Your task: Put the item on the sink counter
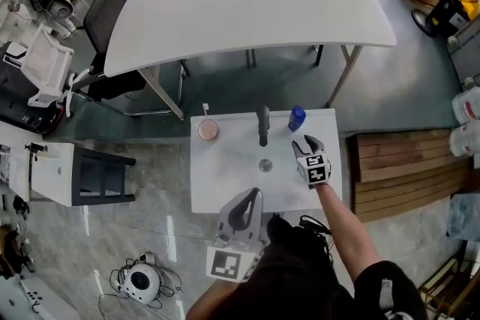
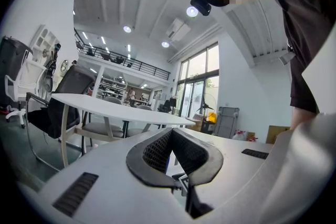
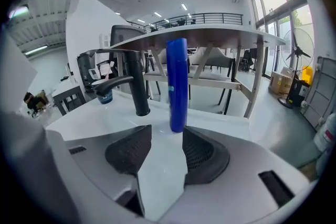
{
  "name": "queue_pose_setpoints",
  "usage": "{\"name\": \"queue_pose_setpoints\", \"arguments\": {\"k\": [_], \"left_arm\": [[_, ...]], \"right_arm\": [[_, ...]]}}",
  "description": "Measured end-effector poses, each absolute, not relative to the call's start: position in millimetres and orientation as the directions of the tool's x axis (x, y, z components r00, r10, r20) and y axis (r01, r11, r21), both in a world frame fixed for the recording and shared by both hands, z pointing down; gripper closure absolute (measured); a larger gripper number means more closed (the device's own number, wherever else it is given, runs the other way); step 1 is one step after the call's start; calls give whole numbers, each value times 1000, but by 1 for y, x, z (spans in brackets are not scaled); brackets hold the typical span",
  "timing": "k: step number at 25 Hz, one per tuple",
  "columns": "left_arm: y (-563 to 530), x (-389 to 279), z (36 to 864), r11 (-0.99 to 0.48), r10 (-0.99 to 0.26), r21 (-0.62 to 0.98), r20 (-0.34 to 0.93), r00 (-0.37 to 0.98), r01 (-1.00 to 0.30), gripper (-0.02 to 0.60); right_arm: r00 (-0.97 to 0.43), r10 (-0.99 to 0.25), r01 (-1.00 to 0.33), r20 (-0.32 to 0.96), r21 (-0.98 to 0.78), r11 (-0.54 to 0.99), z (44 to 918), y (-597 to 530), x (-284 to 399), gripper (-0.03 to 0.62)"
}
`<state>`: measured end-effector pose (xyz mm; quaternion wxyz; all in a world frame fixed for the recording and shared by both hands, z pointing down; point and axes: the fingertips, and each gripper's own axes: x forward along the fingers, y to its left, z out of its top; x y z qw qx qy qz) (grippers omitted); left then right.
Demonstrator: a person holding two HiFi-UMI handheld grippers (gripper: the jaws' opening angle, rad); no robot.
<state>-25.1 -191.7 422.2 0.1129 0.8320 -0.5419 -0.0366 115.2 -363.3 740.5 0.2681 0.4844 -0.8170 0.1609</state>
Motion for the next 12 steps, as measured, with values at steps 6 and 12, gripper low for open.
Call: {"name": "queue_pose_setpoints", "arguments": {"k": [6, 12], "left_arm": [[-153, -36, 417, -409, -903, 222, 45, 428, -885, 566], [-104, -57, 411, -426, -897, 225, 25, 442, -876, 566]], "right_arm": [[-352, -729, -911, 587, -37, 410, 723, -319, 115, 500], [-327, -748, -934, 578, -76, 350, 702, -263, 103, 563]]}}
